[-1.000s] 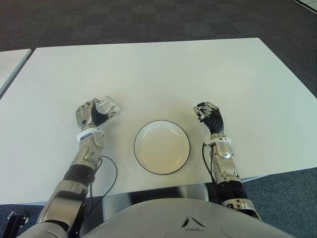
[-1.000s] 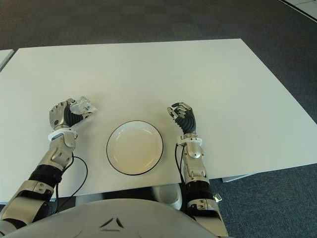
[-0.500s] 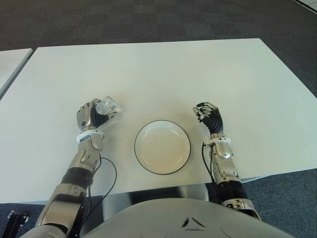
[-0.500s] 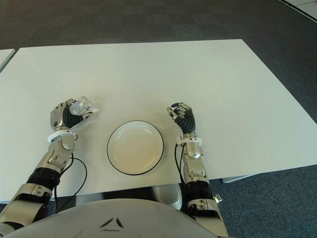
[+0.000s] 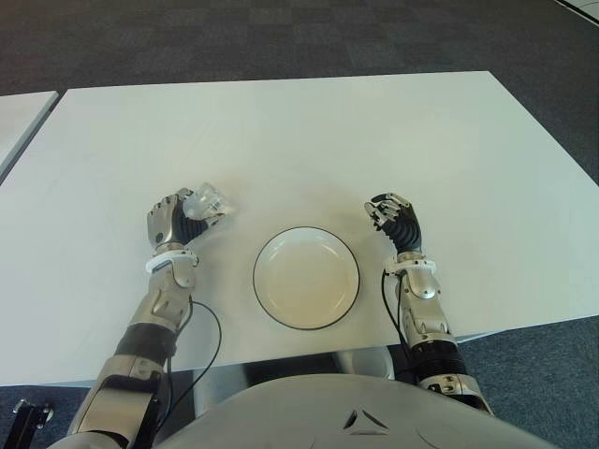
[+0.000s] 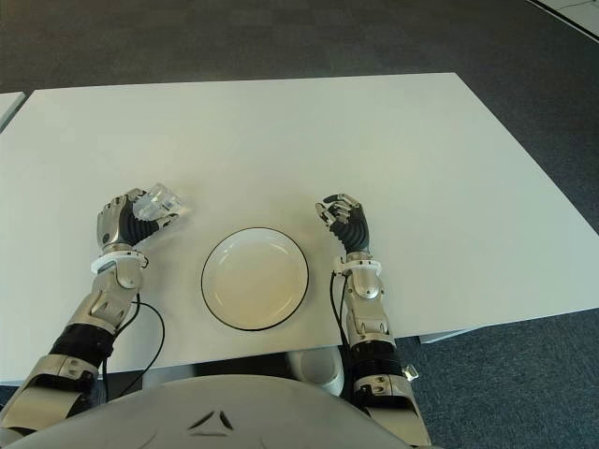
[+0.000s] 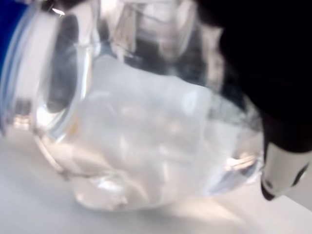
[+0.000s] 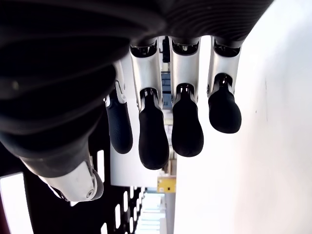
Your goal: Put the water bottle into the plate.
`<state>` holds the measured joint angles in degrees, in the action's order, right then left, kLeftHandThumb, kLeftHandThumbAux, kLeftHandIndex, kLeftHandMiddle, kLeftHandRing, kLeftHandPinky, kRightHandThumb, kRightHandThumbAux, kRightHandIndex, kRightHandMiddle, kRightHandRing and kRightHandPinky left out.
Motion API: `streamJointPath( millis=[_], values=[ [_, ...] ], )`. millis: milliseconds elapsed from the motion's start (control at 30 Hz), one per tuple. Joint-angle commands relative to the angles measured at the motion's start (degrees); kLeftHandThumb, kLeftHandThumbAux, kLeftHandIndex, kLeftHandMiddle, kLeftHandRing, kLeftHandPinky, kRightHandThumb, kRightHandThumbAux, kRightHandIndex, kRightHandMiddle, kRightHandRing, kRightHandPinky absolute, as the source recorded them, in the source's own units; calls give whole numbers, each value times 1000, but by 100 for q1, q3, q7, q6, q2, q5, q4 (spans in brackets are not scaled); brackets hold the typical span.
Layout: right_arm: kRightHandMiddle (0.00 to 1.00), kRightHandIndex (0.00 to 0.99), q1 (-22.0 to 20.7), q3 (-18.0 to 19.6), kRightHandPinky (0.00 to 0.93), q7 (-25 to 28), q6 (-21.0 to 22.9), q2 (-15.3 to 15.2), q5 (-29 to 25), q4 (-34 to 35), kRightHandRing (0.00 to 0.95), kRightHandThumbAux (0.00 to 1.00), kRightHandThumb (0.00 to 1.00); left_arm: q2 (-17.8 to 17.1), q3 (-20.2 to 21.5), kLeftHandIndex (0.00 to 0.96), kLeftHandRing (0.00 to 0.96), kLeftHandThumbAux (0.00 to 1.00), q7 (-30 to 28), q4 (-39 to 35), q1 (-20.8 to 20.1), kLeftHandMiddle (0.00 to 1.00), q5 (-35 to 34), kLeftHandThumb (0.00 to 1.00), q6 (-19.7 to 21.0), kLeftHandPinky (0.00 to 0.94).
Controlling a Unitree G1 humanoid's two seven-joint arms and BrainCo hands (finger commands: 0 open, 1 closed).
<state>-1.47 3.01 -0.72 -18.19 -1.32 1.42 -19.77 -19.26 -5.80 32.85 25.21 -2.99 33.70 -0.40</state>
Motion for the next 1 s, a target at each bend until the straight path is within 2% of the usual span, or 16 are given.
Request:
streamJointPath(
  millis=[33, 167, 233, 400, 533, 633, 1000],
  values=[
    [699, 438, -41, 7, 724, 1, -17, -13, -21, -87, 705, 724, 711, 97, 24, 443, 810, 697, 178, -64, 127, 813, -62, 747, -186, 779],
    [697, 437, -48, 13, 720, 0, -15, -12, -24, -91, 702, 724, 711, 141, 121, 443, 810, 696, 225, -256, 194, 815, -196, 749, -438, 779],
    [696, 437, -48, 15, 722, 2, -19, -10, -26, -88, 702, 724, 711, 160, 156, 420, 801, 678, 219, -390, 240, 652, -242, 812, -529, 768],
    [696, 437, -57, 22, 725, 21, -9, -9, -42, -91, 703, 725, 711, 234, 204, 406, 796, 668, 138, -894, 390, 557, -293, 849, -596, 760],
    [698, 437, -49, 24, 729, 35, 62, 9, -66, -50, 705, 725, 710, 368, 180, 405, 793, 666, 12, -1761, 645, 541, -313, 855, -627, 753],
    [700, 437, -45, 20, 734, 30, 98, 20, -58, -23, 707, 725, 711, 433, 158, 404, 795, 667, -71, -2116, 754, 535, -337, 856, -692, 757],
    [702, 438, -42, 2, 736, 9, 145, 24, -18, 0, 712, 725, 710, 543, 64, 398, 820, 669, -179, -2581, 821, 528, -145, 853, -947, 789]
  ],
)
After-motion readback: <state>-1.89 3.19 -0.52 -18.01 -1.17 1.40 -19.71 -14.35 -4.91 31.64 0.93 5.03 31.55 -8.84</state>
